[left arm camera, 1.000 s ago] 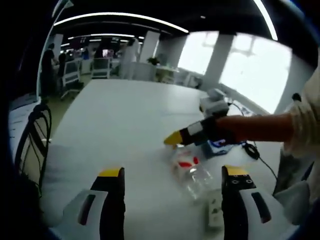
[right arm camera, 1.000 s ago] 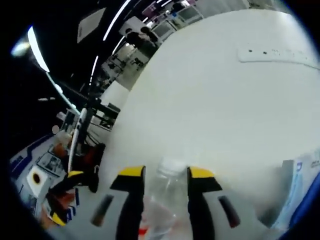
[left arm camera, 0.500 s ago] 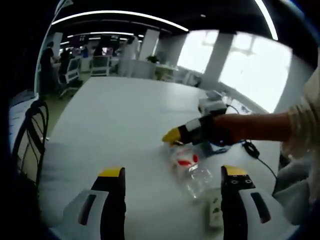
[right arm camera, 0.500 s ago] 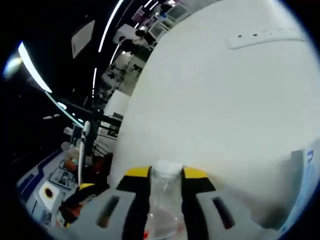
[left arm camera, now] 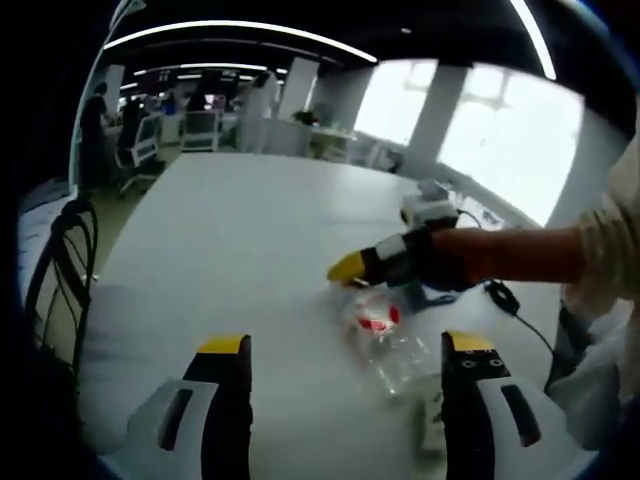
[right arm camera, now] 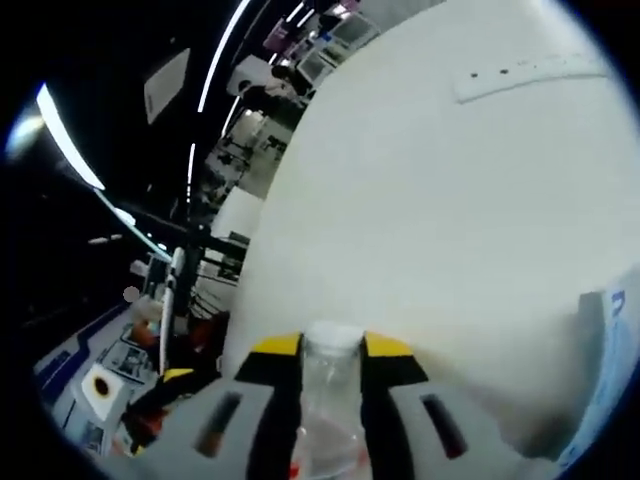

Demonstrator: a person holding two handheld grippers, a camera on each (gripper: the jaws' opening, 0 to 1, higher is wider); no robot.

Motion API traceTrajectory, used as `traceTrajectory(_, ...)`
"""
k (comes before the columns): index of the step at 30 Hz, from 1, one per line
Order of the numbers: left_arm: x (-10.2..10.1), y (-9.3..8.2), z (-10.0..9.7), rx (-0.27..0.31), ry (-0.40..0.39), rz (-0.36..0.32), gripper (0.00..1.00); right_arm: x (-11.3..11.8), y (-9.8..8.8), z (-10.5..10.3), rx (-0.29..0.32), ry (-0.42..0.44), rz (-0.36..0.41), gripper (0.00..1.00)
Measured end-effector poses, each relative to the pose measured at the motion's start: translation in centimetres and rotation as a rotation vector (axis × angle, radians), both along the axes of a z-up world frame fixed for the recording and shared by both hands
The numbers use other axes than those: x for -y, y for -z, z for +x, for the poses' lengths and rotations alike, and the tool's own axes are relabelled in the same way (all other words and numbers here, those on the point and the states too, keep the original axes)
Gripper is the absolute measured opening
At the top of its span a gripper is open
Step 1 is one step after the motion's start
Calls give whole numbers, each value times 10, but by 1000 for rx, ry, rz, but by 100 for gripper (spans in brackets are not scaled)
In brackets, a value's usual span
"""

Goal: Arrange the tabletop items into an orderly group along one side of the table until the central work area is clear of visible clutter.

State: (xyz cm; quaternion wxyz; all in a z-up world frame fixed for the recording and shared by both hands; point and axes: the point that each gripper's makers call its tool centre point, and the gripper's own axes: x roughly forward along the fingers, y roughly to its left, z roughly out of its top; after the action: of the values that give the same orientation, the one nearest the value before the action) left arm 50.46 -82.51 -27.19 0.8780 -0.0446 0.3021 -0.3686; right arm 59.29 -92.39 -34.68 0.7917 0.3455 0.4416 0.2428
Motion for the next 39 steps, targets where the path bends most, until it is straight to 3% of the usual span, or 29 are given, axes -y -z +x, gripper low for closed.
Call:
traceTrajectory(8,2,-5,1,7,6,-13,74,1,-9,0,33,-19,-11,18)
traceTrajectory(17,12,-1,4,2,53,-27,74,-6,-32,1,161,-62,2,17)
traceTrajectory(30,57,12,17,-39,237,-133,73,-19,-68,-11,347,-161,-51,17)
traceTrajectory(35,71,30,13,-68,321,-121,72,-22,-79,-16,405,-183,-64,17)
traceTrajectory(39,81,38,11,-103,355,-163,67,-23,-84,-18,446,-196,-74,17)
